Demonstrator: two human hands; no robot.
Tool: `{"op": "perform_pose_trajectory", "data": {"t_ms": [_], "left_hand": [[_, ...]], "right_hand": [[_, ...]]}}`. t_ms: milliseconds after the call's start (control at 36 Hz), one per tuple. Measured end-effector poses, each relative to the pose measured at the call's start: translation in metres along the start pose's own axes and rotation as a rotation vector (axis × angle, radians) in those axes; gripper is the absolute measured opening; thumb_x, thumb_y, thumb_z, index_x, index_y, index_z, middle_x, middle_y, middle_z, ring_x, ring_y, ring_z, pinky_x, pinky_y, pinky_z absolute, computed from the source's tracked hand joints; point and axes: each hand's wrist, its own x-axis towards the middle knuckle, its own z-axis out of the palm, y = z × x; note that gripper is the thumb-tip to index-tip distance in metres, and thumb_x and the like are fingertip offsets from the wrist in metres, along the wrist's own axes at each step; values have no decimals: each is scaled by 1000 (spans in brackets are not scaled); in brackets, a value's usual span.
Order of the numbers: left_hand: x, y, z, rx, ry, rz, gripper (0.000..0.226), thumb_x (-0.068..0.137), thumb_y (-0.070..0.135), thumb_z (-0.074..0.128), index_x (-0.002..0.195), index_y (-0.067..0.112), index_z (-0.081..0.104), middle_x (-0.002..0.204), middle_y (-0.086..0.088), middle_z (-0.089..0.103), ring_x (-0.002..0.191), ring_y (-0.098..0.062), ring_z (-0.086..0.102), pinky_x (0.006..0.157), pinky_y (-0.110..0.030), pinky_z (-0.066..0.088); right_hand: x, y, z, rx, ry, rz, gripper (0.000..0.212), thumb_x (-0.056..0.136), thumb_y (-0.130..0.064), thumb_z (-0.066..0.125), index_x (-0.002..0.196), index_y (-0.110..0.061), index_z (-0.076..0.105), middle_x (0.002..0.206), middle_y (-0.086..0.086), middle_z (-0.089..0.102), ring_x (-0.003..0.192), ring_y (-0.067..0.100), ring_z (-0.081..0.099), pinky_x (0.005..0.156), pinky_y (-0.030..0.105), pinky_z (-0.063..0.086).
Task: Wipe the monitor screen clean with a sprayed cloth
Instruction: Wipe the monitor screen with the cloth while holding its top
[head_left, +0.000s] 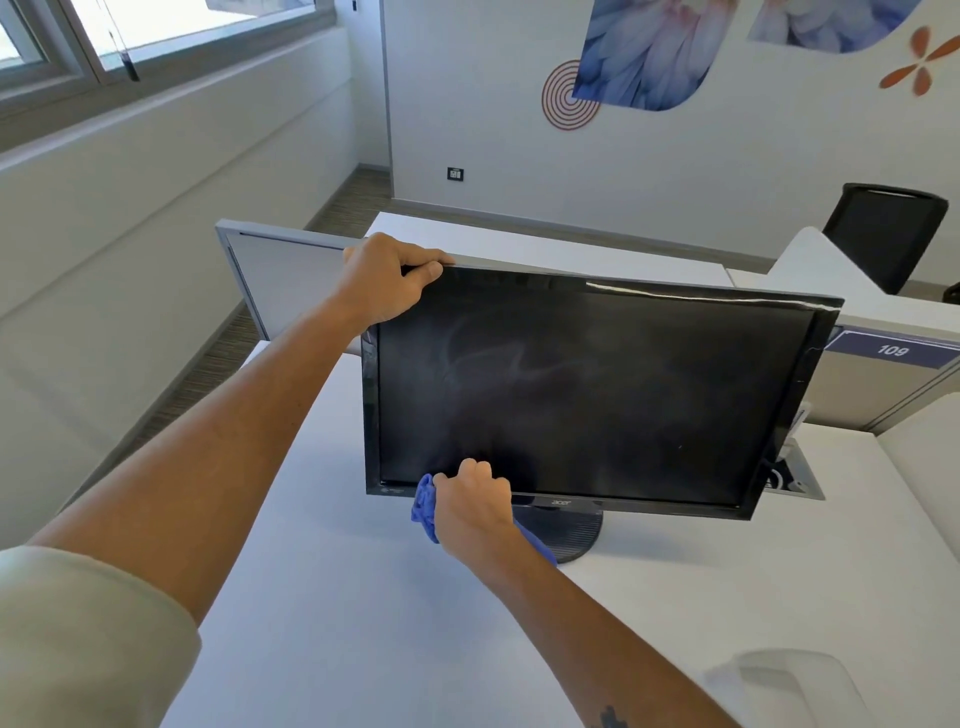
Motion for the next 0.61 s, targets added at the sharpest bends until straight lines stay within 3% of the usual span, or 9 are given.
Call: {"op": "perform_pose_trajectory", "data": {"t_ms": [139,389,528,611], "left_hand": [[-1,-1,0,-1,4,13,26,107,21,68,130,22,80,123,-3,81,122,-32,68,116,-59,48],[0,1,0,6,6,27,26,107,22,68,130,23,80,120,-2,82,120,-35,69,115,-61,48],[1,0,1,4,9,44,25,107,21,69,129,21,81,122,-4,82,122,-35,68,116,-62,46],[2,0,0,13,3,48,26,107,21,68,129,22,80,123,-4,82,123,-33,68,117,-61,46]], "right_hand": [[-6,25,6,-15,-2,15,42,99,-37,67,135,-21,54,119,8,52,109,24,52,78,37,41],[-25,82,18,-50,13,75,46,99,-38,65,140,-26,48,102,5,37,92,21,37,74,36,37],[-41,116,21,-58,44,123,45,101,-31,60,143,-27,46,116,7,49,108,26,50,77,36,38],[-49,136,22,-82,33,135,48,102,-36,62,146,-27,45,120,8,51,112,25,51,79,36,41]]}}
